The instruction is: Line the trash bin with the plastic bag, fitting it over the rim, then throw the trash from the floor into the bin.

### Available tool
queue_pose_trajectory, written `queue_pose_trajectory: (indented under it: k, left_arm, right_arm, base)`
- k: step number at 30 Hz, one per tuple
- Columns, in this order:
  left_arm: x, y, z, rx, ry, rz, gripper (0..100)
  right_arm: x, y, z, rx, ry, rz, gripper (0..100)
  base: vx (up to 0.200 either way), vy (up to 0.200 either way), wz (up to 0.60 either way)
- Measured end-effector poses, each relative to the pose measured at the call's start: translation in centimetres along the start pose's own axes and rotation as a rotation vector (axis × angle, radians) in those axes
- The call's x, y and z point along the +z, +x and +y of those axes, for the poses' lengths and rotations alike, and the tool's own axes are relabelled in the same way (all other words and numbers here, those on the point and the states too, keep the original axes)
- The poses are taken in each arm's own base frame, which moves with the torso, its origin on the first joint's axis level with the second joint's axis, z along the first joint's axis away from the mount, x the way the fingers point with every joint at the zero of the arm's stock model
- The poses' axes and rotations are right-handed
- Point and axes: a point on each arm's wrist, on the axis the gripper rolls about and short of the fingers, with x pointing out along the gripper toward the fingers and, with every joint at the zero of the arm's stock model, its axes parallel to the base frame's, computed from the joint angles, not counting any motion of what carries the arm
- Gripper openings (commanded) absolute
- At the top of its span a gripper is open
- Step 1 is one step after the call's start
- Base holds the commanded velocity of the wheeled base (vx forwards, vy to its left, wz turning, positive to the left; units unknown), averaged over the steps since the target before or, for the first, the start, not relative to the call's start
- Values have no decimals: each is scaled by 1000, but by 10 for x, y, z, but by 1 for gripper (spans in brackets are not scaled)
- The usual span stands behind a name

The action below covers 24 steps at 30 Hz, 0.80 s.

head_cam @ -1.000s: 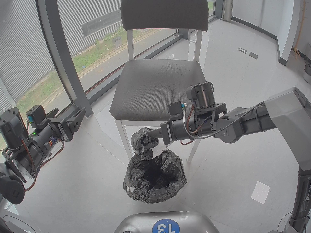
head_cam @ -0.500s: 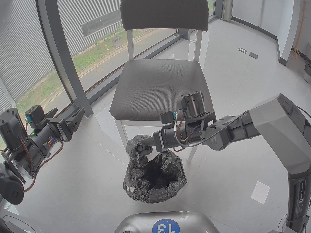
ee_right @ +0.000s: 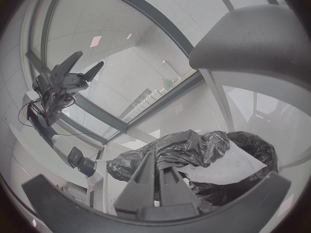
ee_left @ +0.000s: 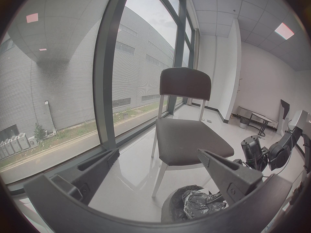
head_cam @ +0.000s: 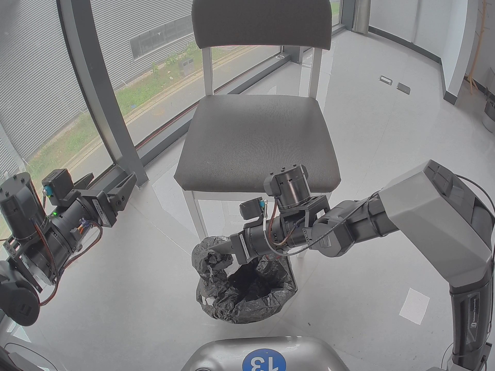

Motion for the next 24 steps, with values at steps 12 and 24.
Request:
queue_pose_trajectory:
  k: [12, 24]
  left_arm:
    - [0, -1, 0, -2, -1, 1, 100]
    - [0, -3, 0, -16, -1, 0, 100]
  right_arm:
    - [-15, -4, 0, -11, 16, 41, 0]
    - [-9, -16, -16, -40, -2, -3, 100]
  base:
    - [0, 0, 0]
    - [0, 0, 0]
